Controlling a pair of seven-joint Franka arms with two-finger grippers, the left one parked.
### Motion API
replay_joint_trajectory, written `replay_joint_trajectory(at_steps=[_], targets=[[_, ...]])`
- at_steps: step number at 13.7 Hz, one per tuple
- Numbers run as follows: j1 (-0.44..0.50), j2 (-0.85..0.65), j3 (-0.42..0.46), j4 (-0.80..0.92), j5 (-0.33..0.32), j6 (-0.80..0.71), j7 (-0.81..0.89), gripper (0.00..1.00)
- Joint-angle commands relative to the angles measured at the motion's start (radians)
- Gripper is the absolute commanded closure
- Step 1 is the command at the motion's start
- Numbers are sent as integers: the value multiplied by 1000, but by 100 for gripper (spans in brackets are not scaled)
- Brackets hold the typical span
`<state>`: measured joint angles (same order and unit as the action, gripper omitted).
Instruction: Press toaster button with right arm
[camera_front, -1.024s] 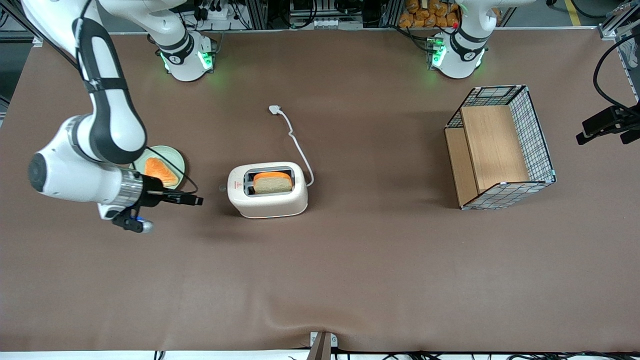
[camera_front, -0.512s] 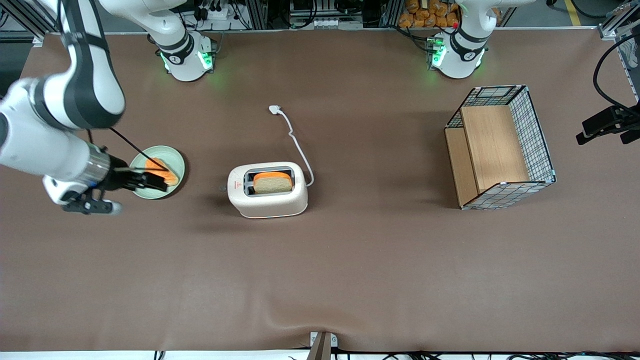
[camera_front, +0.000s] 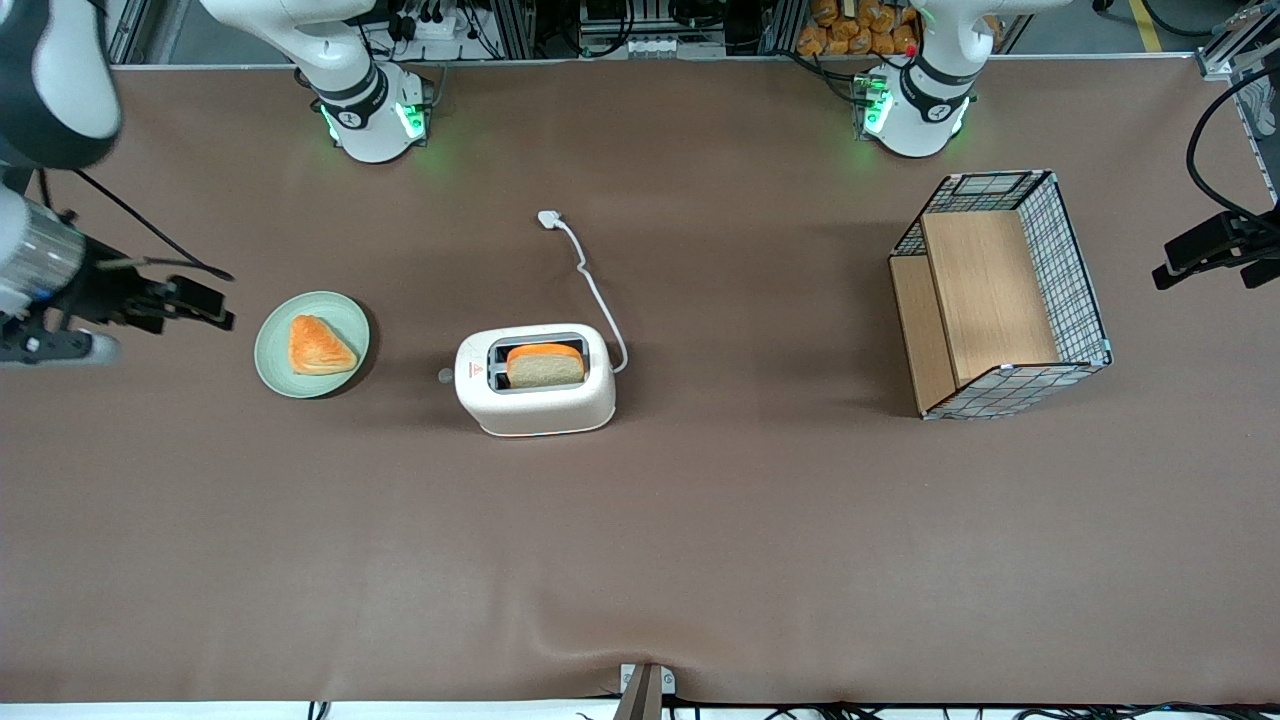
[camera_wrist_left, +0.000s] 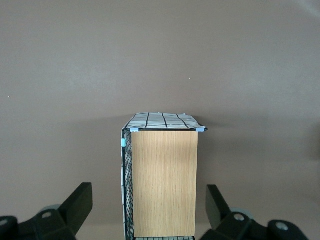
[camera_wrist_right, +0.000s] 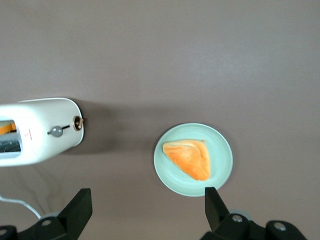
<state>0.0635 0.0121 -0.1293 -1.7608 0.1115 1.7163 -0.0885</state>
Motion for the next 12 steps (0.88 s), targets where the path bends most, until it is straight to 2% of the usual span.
replay_joint_trajectory(at_steps=[1,5,8,12], targets=[[-82,-78,111,0,-67,-73,9,0],[-111,-78,146,101,-76,-179,36,0],[-108,-77,146,127,-75,-216,154,0],[-114,-32,145,223,-76,-230,150,0]])
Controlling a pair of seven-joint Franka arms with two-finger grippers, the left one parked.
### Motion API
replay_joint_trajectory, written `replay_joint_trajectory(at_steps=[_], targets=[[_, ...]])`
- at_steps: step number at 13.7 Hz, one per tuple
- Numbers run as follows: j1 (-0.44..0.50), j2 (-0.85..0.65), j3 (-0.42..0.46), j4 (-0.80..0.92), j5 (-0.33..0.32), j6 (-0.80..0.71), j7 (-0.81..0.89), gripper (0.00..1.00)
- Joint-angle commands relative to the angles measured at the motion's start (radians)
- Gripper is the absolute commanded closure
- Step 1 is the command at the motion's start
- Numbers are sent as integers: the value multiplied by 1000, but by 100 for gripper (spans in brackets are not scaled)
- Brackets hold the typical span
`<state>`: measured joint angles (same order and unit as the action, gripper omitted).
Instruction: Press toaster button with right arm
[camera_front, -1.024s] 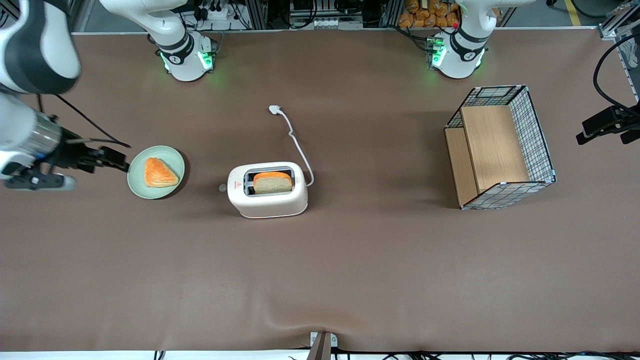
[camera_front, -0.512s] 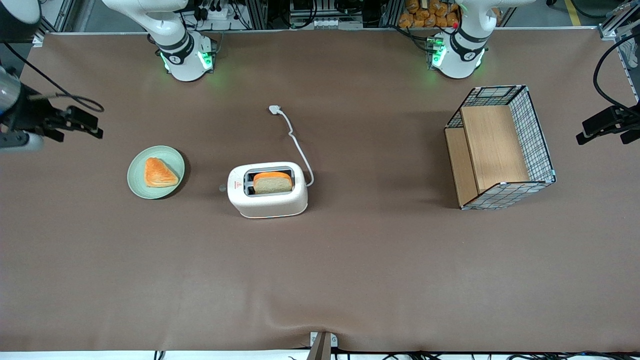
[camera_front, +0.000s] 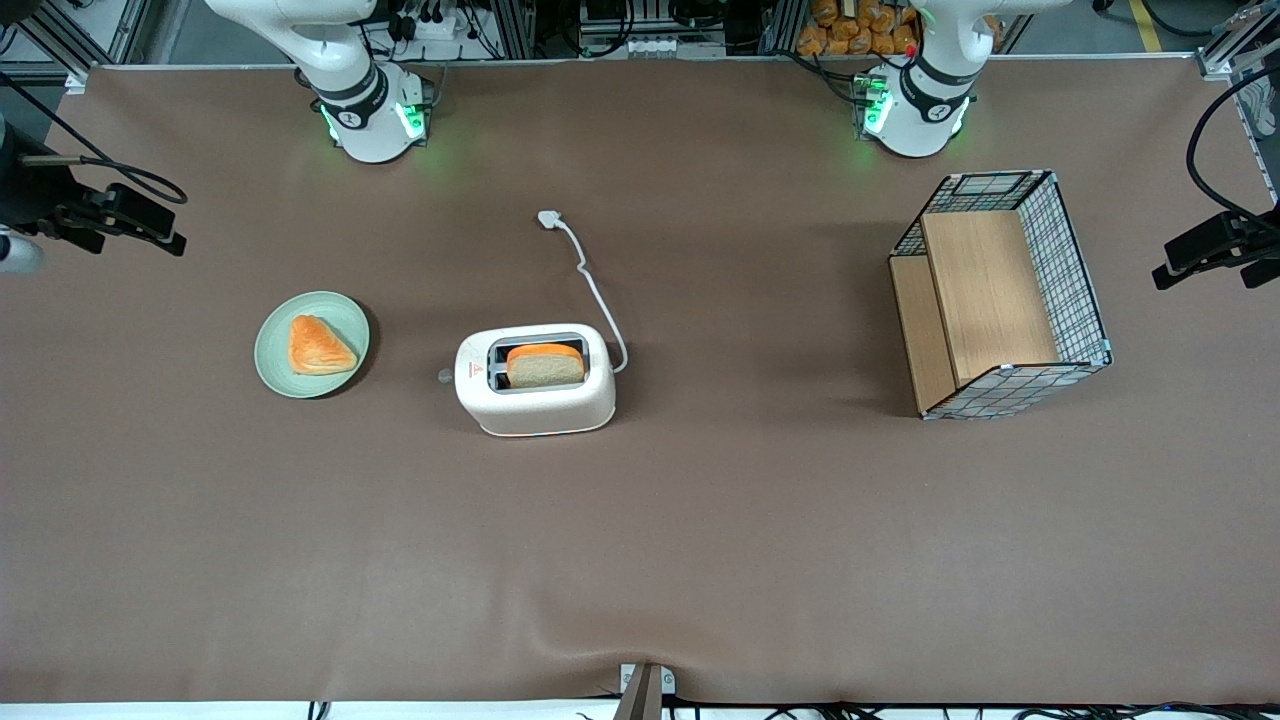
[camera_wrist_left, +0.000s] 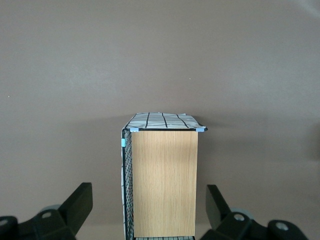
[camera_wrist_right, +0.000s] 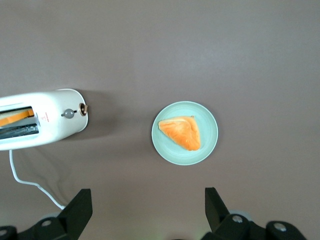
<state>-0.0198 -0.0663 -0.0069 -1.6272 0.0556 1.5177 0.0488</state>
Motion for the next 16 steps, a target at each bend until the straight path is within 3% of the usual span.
replay_joint_trajectory(at_steps=[1,16], targets=[[-31,52,21,95,-22,-31,13,0],[-32,42,18,78,-46,-45,11,0]])
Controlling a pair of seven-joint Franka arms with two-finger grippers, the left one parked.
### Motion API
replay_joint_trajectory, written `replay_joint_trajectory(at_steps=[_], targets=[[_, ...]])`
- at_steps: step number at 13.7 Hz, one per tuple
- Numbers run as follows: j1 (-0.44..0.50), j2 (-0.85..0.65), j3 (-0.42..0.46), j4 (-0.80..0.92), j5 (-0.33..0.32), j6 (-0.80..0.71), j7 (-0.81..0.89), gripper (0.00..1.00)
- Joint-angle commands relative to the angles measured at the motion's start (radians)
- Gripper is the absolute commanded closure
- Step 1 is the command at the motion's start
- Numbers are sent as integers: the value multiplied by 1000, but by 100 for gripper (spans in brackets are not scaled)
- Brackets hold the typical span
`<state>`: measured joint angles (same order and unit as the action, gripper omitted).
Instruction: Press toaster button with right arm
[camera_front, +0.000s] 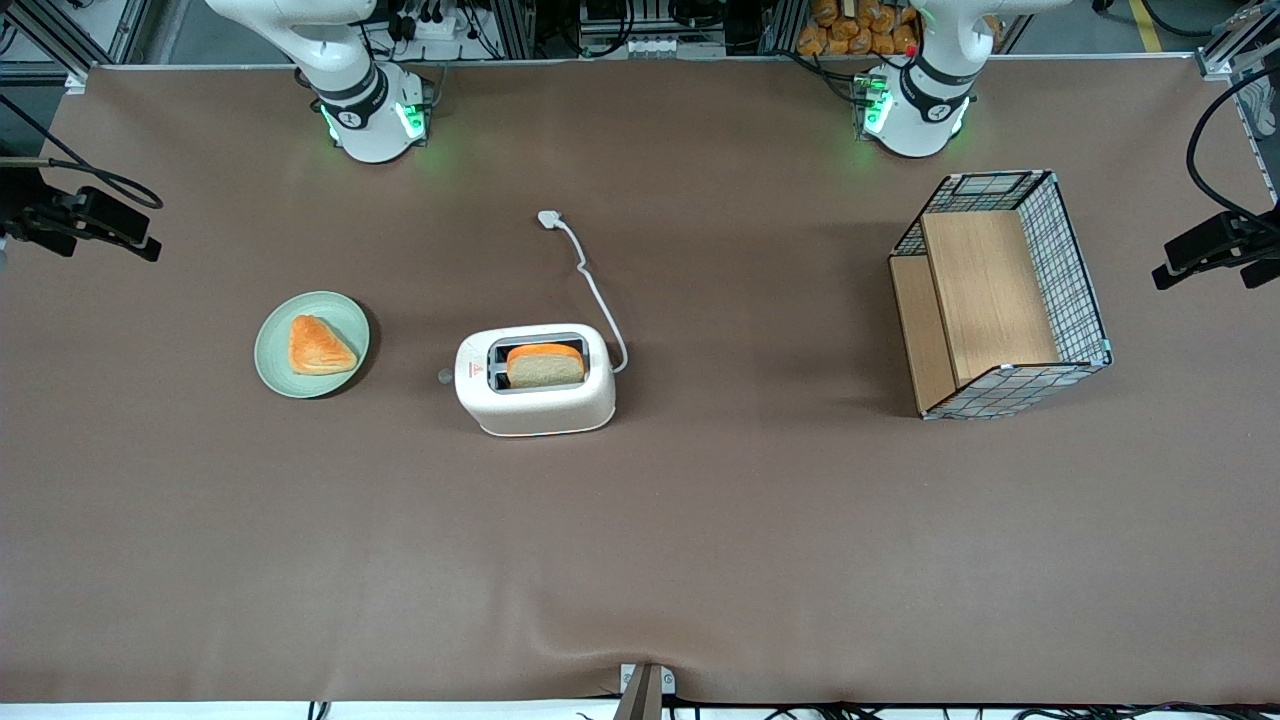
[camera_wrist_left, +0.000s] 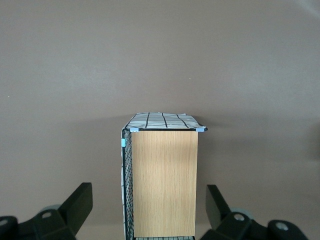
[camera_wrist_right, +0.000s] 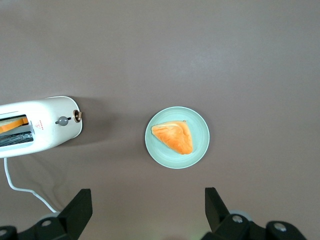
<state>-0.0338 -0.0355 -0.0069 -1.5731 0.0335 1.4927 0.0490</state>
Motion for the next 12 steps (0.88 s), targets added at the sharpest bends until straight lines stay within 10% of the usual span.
replay_joint_trajectory(at_steps=[1,12], targets=[[-18,11,18,24,-24,-20,11,0],[-17,11,19,10,-34,-20,11,0]])
